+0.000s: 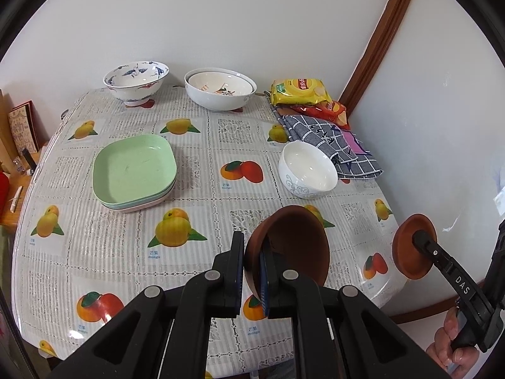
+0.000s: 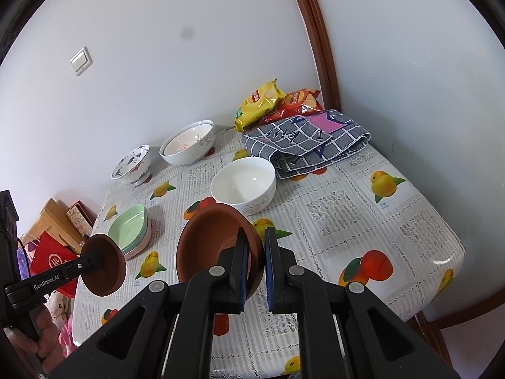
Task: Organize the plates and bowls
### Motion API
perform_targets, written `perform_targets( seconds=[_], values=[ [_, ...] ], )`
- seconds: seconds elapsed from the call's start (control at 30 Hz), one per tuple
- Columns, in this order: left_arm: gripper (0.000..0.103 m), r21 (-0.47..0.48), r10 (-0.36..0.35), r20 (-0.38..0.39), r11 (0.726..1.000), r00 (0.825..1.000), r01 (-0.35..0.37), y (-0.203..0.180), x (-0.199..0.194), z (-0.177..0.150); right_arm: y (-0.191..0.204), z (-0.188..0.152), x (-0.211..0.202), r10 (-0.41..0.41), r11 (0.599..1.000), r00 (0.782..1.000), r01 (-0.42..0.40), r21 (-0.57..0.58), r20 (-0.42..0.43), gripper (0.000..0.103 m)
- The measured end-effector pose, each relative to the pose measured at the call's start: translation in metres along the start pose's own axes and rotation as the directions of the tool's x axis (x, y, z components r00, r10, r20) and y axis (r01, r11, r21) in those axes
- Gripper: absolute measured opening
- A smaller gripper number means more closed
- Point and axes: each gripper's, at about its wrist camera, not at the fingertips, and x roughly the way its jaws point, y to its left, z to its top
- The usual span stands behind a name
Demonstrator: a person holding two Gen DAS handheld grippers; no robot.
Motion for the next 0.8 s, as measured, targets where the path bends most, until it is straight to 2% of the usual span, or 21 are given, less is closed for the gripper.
perform_targets(
  seconds=[0.47, 0.8],
  values=[
    [0.009, -0.029, 0.009, -0.013, 1.000, 1.000, -0.009, 0.010, 0.007, 0.001, 0.010, 0.002, 0.013, 0.013, 1.000, 1.000, -0.014, -0.018, -0.028, 0.010],
    [0.009, 0.003, 0.009, -0.012, 1.000, 1.000, -0.009, 0.001, 0.002, 0.000, 0.003, -0.001, 0.009, 0.013, 1.000, 1.000, -0.013, 0.003, -0.018, 0.010]
  ],
)
